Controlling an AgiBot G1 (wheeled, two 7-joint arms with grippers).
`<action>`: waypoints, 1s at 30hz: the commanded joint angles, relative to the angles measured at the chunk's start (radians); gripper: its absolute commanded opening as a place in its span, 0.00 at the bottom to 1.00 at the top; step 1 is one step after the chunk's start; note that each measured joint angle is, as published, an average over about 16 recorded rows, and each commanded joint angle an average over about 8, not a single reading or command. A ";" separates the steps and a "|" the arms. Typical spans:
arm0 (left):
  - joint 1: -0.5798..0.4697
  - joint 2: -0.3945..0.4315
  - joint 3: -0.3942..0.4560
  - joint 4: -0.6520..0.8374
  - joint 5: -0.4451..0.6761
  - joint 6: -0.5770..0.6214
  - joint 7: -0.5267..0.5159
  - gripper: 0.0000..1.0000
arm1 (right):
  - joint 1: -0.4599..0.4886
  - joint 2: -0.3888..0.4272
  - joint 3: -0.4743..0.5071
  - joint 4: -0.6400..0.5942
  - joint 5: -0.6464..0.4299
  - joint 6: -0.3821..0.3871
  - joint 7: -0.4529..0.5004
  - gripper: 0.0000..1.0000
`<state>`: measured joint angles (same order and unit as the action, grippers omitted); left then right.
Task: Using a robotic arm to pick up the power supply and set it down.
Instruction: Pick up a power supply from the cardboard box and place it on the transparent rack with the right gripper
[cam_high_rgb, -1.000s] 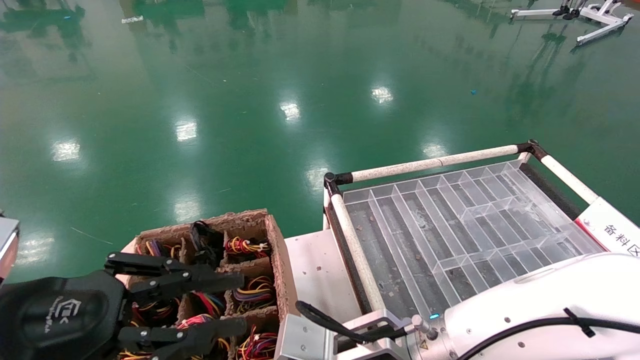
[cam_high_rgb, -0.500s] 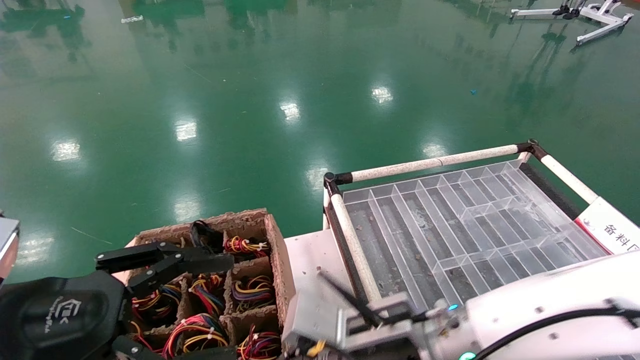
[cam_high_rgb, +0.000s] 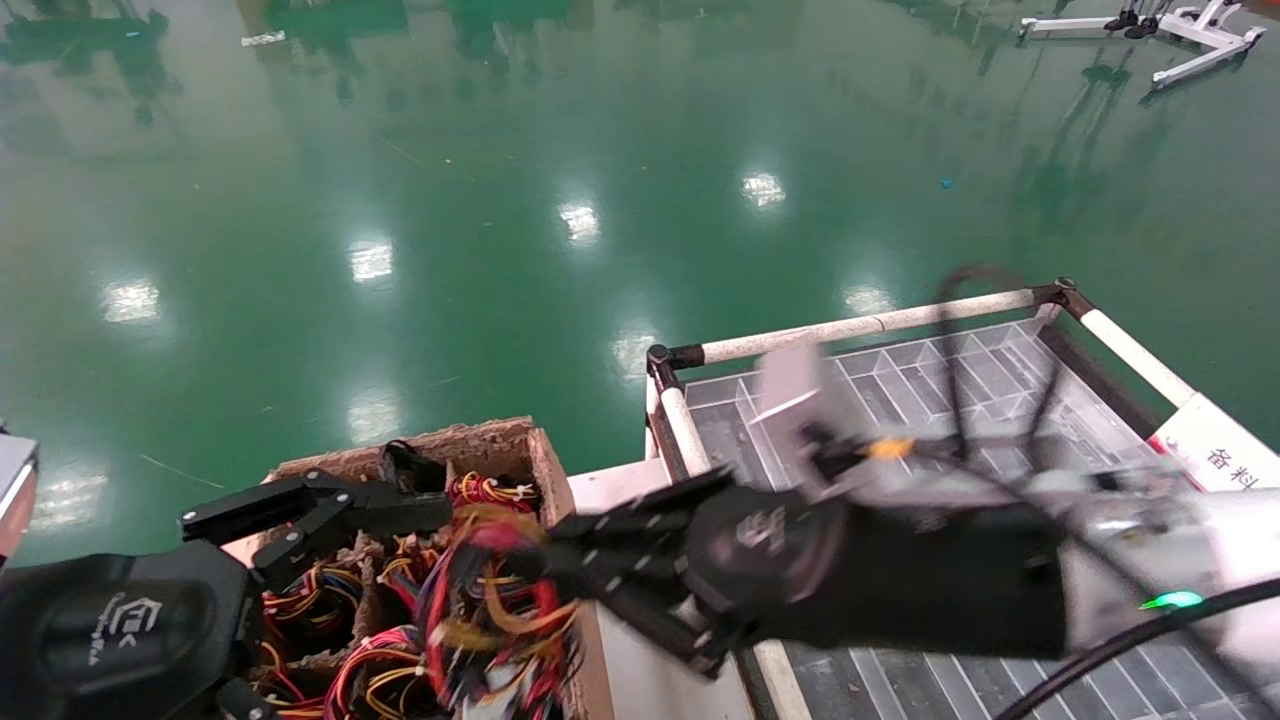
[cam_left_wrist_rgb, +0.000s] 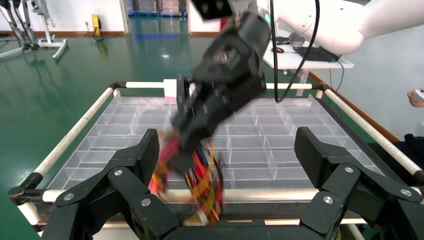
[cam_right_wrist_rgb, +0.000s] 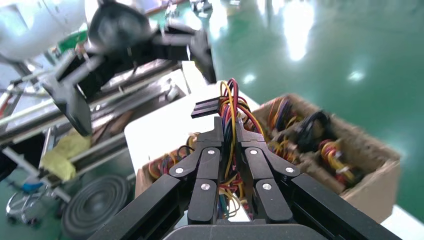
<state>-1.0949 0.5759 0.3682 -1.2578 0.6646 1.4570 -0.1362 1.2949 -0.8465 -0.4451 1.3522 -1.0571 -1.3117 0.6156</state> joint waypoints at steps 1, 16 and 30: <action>0.000 0.000 0.000 0.000 0.000 0.000 0.000 1.00 | -0.005 0.022 0.023 0.000 0.028 -0.001 -0.010 0.00; 0.000 0.000 0.000 0.000 0.000 0.000 0.000 1.00 | 0.118 0.091 0.118 -0.106 0.073 0.019 -0.049 0.00; 0.000 0.000 0.000 0.000 0.000 0.000 0.000 1.00 | 0.463 -0.065 -0.003 -0.686 -0.166 -0.119 -0.352 0.00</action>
<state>-1.0950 0.5758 0.3684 -1.2578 0.6645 1.4569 -0.1361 1.7459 -0.9123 -0.4421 0.6778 -1.2114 -1.4217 0.2692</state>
